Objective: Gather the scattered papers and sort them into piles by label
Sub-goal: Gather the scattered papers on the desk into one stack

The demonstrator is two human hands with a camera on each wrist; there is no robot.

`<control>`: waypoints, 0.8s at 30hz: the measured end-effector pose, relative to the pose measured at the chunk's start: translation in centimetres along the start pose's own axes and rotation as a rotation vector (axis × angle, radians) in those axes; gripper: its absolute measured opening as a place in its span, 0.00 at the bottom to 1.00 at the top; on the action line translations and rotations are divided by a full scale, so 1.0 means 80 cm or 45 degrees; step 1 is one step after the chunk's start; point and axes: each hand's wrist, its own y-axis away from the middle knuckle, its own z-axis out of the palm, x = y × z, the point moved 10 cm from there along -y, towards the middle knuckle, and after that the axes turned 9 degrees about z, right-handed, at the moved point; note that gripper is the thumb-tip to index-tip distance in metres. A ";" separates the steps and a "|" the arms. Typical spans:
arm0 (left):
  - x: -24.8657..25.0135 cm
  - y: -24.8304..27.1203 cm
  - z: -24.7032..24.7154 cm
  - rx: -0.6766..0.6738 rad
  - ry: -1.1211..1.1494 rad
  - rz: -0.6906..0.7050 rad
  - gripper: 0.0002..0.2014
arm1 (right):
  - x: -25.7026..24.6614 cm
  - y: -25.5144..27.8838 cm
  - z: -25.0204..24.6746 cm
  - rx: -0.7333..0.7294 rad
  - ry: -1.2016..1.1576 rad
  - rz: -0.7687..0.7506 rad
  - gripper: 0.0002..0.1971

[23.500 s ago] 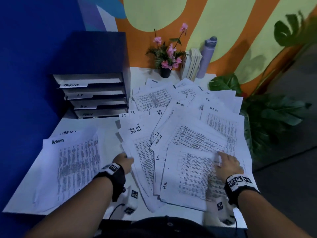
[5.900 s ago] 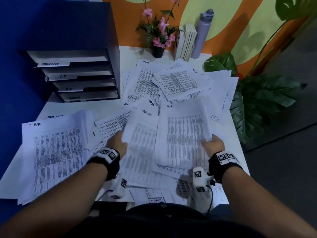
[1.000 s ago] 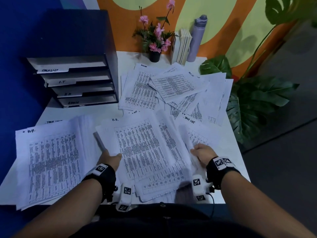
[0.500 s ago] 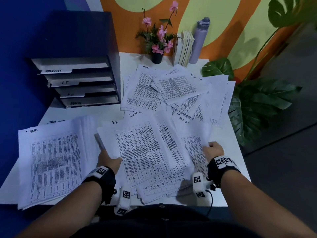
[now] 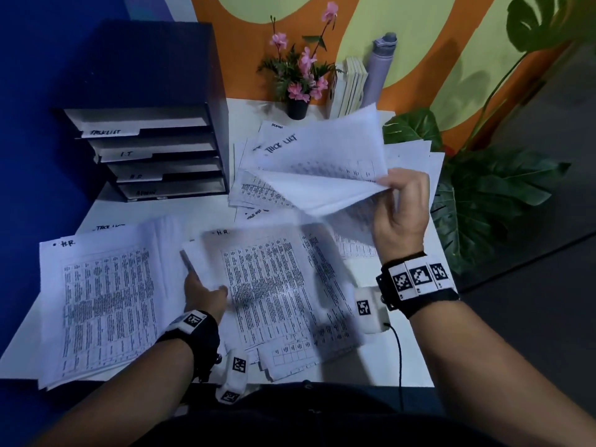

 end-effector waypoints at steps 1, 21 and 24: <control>-0.003 -0.002 0.000 0.007 0.003 -0.007 0.42 | 0.009 -0.003 0.007 -0.002 -0.053 0.047 0.10; 0.020 0.023 0.003 -0.336 -0.225 0.086 0.36 | 0.164 0.249 0.164 -1.426 0.513 0.985 0.21; 0.045 0.039 -0.015 -0.344 -0.028 0.159 0.25 | 0.155 0.239 0.153 -1.374 0.290 1.165 0.22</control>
